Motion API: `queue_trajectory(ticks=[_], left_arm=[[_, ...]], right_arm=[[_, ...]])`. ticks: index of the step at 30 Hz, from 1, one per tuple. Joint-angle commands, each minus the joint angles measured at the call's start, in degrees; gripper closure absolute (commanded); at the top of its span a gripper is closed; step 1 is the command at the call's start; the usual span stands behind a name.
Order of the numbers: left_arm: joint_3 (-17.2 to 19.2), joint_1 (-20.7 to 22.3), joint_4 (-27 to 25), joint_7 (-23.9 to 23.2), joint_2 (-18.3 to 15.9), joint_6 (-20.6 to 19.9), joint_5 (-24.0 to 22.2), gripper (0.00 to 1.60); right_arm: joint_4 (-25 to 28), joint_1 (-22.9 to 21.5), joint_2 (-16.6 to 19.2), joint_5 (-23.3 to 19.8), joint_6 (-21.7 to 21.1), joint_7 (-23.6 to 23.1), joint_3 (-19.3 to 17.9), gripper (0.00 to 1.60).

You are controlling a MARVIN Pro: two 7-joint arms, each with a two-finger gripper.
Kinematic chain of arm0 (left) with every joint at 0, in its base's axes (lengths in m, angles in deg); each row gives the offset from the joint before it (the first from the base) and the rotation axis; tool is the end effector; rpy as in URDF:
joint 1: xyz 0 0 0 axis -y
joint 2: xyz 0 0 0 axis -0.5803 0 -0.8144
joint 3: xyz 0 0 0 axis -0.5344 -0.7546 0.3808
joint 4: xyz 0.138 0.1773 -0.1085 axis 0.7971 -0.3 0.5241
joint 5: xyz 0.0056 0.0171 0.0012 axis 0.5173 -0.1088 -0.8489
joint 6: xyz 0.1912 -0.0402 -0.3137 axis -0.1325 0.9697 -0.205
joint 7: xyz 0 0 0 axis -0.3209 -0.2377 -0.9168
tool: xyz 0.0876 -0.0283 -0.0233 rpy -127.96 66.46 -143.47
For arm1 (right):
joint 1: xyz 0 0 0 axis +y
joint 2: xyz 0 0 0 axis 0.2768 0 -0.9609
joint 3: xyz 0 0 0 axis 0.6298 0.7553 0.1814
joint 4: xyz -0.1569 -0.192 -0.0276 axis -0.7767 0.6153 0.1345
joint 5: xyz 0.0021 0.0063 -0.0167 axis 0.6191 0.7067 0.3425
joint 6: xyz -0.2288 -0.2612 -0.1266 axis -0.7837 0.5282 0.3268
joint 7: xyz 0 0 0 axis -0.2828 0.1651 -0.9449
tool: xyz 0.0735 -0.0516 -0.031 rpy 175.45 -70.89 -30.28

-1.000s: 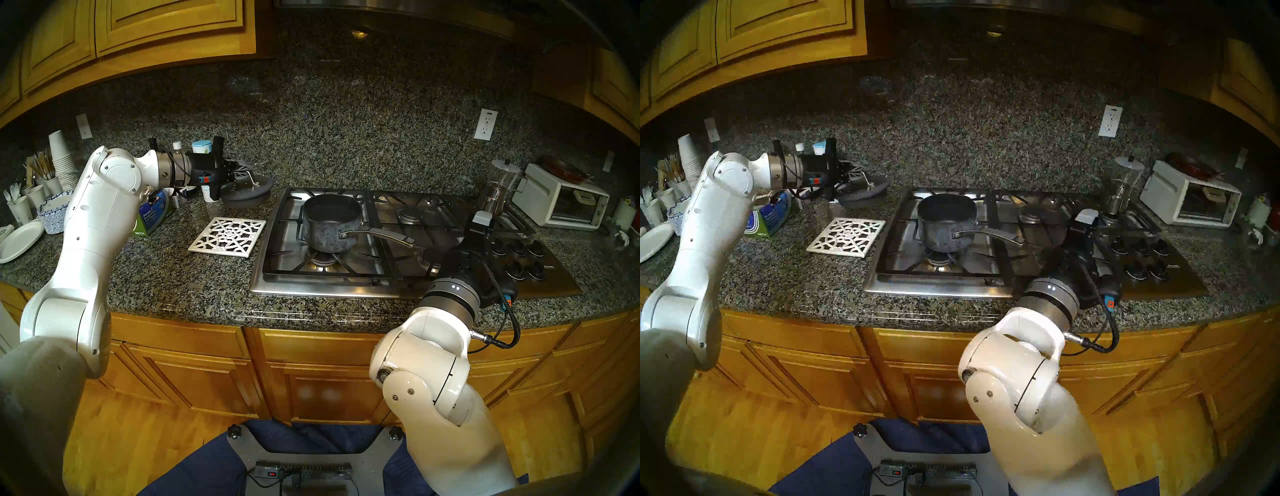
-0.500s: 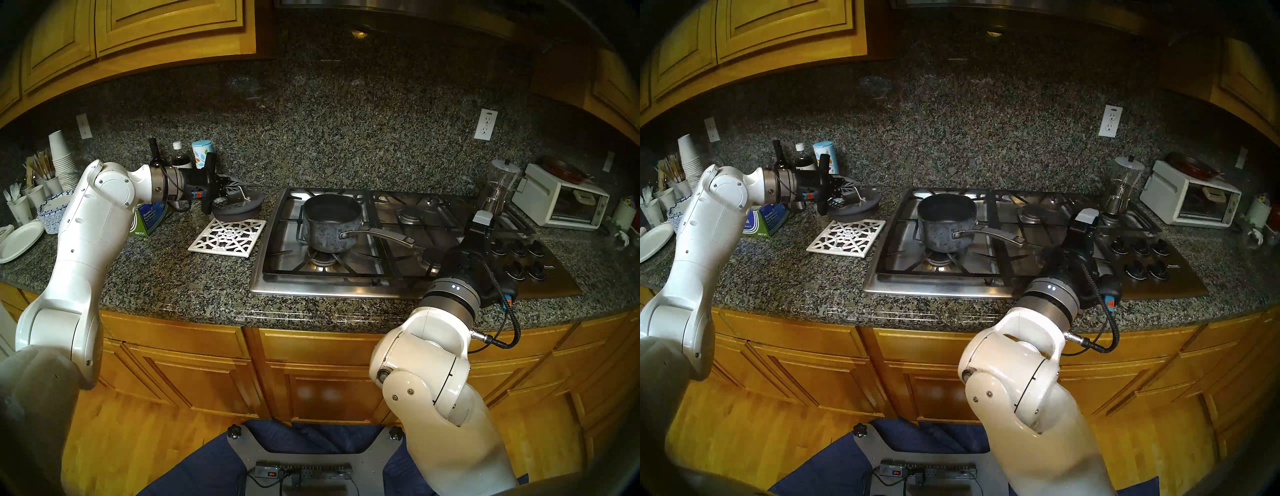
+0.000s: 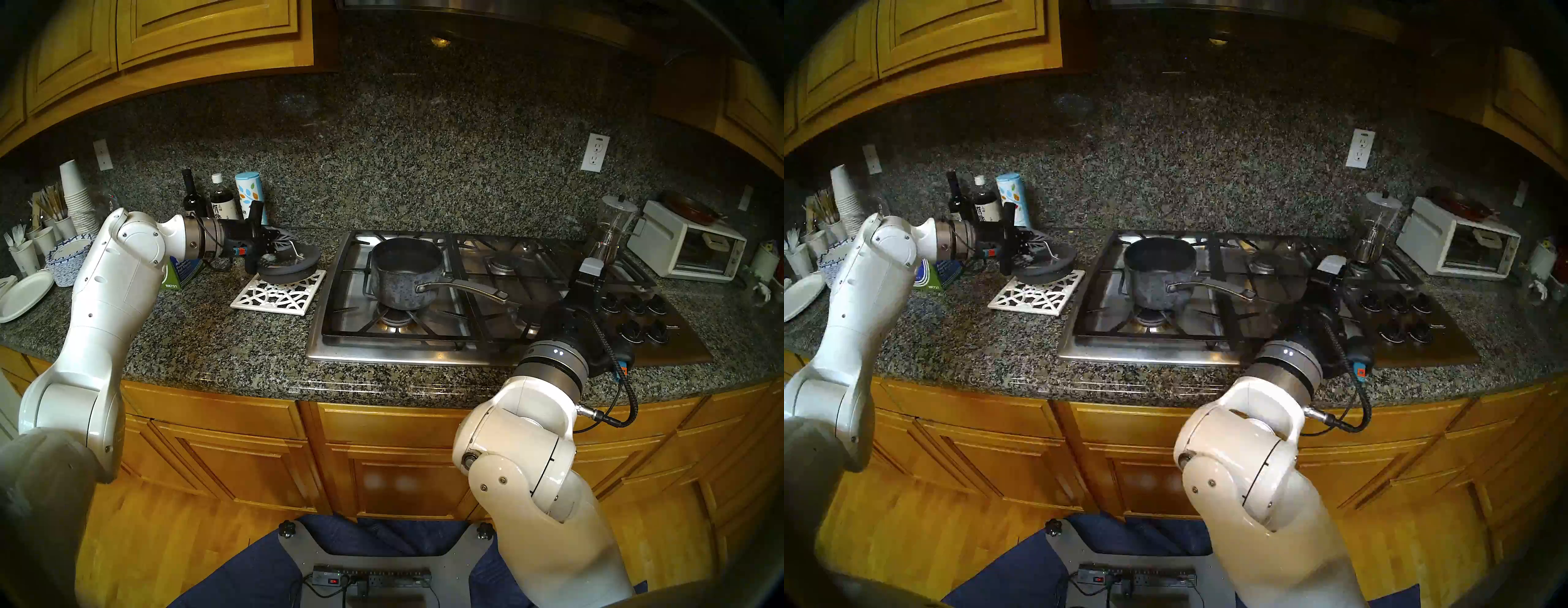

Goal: Pick up the pot, put it on the stove, take off the pot lid

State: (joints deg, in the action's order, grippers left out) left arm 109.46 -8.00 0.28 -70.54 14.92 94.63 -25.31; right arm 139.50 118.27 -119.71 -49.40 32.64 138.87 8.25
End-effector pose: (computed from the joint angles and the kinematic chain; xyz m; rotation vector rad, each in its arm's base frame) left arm 0.5739 0.1540 -0.0762 -0.8467 2.1145 -1.5032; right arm 0.3309 0.0824 -0.0952 -0.8270 1.5039 -1.8852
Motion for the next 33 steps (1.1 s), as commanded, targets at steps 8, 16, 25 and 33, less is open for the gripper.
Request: queue_trajectory(ticks=[8, 16, 25, 33], left_arm=[[2.4, 1.2, 2.3, 4.4, 0.7, 0.0, 0.3, 1.60], [3.0, 0.0, 3.2, 6.9, 1.1, 0.0, 0.6, 1.60], [2.3, -2.1, 2.2, 8.8, 0.0, 0.0, 1.6, 1.60], [1.7, -2.9, 2.0, 10.6, -1.0, 0.0, 2.7, 1.60]], right_arm=[[1.4, -0.8, -0.1, 1.0, -0.1, 4.6, 0.0, 0.00], [1.4, -0.8, 0.0, 0.9, -0.1, 4.5, 0.0, 0.00], [1.4, -0.8, -0.1, 1.0, -0.1, 4.6, 0.0, 0.00], [1.4, -0.8, -0.1, 1.0, -0.1, 4.6, 0.0, 0.00]])
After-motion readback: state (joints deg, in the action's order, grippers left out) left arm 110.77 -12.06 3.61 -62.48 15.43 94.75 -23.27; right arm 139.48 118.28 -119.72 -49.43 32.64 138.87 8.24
